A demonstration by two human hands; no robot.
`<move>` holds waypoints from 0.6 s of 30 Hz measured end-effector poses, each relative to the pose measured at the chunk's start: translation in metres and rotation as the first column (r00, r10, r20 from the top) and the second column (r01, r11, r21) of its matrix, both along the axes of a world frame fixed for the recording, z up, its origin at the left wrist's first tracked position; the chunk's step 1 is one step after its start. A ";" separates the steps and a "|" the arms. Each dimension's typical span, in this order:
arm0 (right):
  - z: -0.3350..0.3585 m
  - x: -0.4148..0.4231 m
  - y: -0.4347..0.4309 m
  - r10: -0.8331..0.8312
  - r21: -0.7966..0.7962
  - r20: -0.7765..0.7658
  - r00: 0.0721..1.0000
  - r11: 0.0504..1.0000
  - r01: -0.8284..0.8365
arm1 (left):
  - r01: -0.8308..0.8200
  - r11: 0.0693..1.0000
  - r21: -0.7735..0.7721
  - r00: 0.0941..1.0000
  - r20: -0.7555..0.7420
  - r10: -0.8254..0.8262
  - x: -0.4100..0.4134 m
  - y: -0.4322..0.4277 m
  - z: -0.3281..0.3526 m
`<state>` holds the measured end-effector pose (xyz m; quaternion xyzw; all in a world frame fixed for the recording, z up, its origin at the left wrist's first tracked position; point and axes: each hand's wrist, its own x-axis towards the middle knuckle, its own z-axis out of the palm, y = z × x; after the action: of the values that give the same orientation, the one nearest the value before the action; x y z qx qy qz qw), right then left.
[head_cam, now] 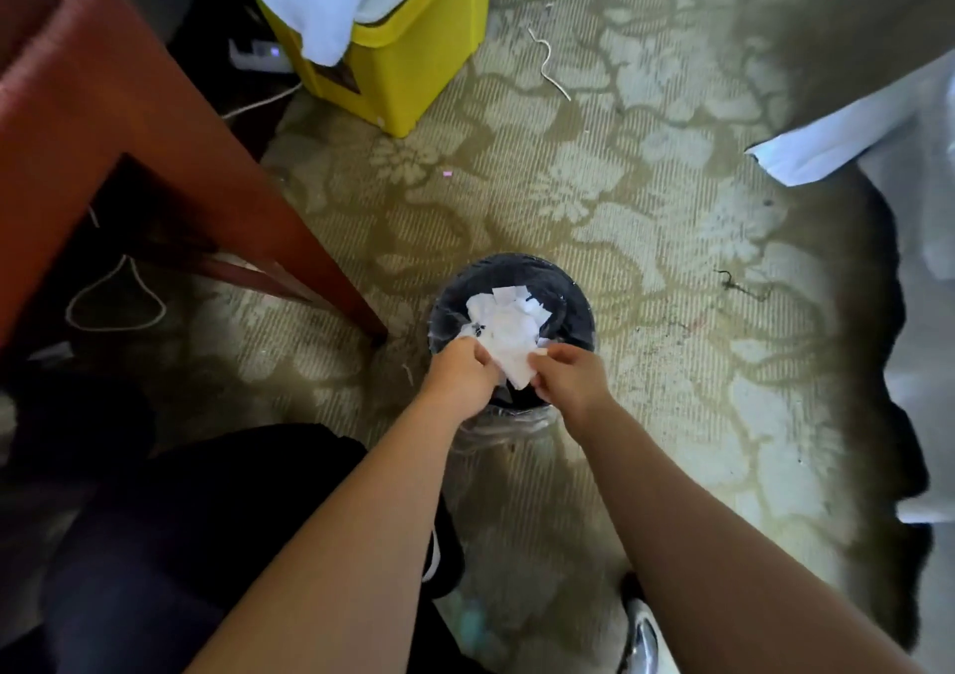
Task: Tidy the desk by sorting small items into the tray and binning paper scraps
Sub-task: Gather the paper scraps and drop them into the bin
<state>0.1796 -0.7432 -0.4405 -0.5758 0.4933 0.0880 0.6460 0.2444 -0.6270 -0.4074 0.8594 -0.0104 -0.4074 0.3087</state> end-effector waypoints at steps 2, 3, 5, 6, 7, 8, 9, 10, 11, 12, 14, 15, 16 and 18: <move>0.000 0.008 0.000 -0.021 -0.012 -0.047 0.999 1.000 0.020 | 0.010 1.000 0.003 1.000 -0.013 -0.010 0.000 0.003 0.007; 0.002 0.010 0.001 0.002 -0.019 -0.069 0.998 1.000 -0.003 | 0.017 1.000 0.003 1.000 -0.019 -0.017 0.001 0.006 0.011; 0.009 0.013 0.003 0.060 -0.050 -0.093 0.994 0.997 -0.065 | 0.020 1.000 -0.017 1.000 -0.006 -0.020 0.003 0.013 0.024; 0.015 0.016 0.003 0.084 -0.059 -0.088 0.993 0.994 -0.090 | 0.026 0.999 -0.027 1.000 0.009 -0.026 0.006 0.018 0.034; 0.022 0.019 0.004 0.107 -0.066 -0.081 0.991 0.991 -0.113 | 0.040 0.999 -0.032 0.999 0.015 -0.039 0.009 0.023 0.043; 0.030 0.023 0.005 0.137 -0.082 -0.073 0.988 0.986 -0.143 | 0.070 0.997 -0.034 0.998 0.012 -0.069 0.011 0.029 0.053; 0.040 0.028 0.005 0.187 -0.112 -0.074 0.980 0.975 -0.194 | 0.110 0.994 -0.026 0.994 0.003 -0.110 0.013 0.035 0.062; 0.049 0.032 0.006 0.250 -0.153 -0.077 0.965 0.954 -0.259 | 0.149 0.989 -0.014 0.989 -0.005 -0.149 0.015 0.040 0.070; 0.061 0.038 0.008 0.325 -0.204 -0.080 0.942 0.920 -0.334 | 0.175 0.985 0.004 0.985 0.006 -0.175 0.017 0.047 0.081; 0.071 0.043 0.010 0.384 -0.254 -0.079 0.920 0.884 -0.391 | 0.200 0.979 0.034 0.979 0.022 -0.201 0.017 0.053 0.092; 0.097 0.054 0.017 0.483 -0.345 -0.059 0.874 0.811 -0.472 | 0.226 0.971 0.079 0.971 0.058 -0.231 0.016 0.066 0.119; 0.110 0.059 0.020 0.529 -0.392 -0.048 0.847 0.770 -0.503 | 0.237 0.968 0.087 0.968 0.065 -0.243 0.015 0.071 0.132; 0.126 0.065 0.027 0.583 -0.444 -0.040 0.811 0.717 -0.538 | 0.247 0.964 0.095 0.963 0.087 -0.256 0.013 0.079 0.148; 0.160 0.072 0.042 0.672 -0.536 -0.011 0.741 0.621 -0.571 | 0.259 0.959 0.115 0.949 0.152 -0.275 0.005 0.094 0.181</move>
<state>0.2512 -0.7015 -0.2802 -0.8646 0.2032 0.1186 0.4439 0.2498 -0.5331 -0.2262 0.8947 -0.1333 -0.3723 0.2078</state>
